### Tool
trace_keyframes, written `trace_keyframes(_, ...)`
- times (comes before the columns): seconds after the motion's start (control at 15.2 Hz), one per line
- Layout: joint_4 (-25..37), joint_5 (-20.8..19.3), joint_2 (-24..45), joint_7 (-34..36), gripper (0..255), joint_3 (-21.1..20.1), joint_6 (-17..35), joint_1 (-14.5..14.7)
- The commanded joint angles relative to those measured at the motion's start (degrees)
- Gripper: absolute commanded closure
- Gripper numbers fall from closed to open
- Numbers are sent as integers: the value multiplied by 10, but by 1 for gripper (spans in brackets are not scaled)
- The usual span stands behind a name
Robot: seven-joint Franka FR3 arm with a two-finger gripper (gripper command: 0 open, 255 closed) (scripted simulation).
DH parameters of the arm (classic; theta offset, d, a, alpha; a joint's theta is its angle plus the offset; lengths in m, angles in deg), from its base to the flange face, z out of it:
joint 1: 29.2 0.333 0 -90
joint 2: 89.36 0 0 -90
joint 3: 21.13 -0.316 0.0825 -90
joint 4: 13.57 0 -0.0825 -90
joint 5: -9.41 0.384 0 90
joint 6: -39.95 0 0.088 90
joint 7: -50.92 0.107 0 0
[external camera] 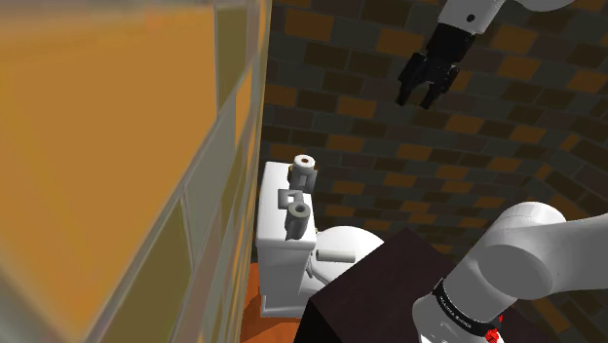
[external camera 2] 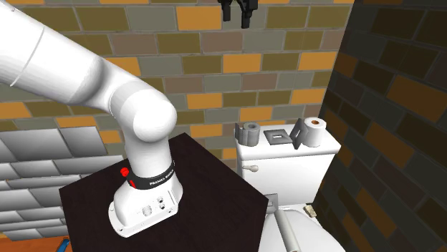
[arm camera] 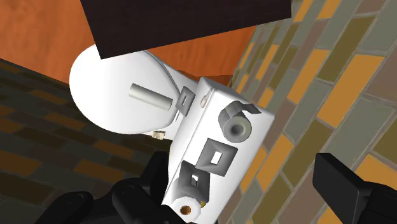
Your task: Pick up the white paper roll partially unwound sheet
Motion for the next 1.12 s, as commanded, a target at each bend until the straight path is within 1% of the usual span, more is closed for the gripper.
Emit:
trace_keyframes(0.0,0,0,0,0,0,0,0,0)
trace_keyframes(0.53,-110,6,50,14,0,-24,151,7)
trace_keyframes(0.79,-148,9,97,21,0,-35,231,12)
trace_keyframes(1.06,-174,11,158,29,0,-46,313,16)
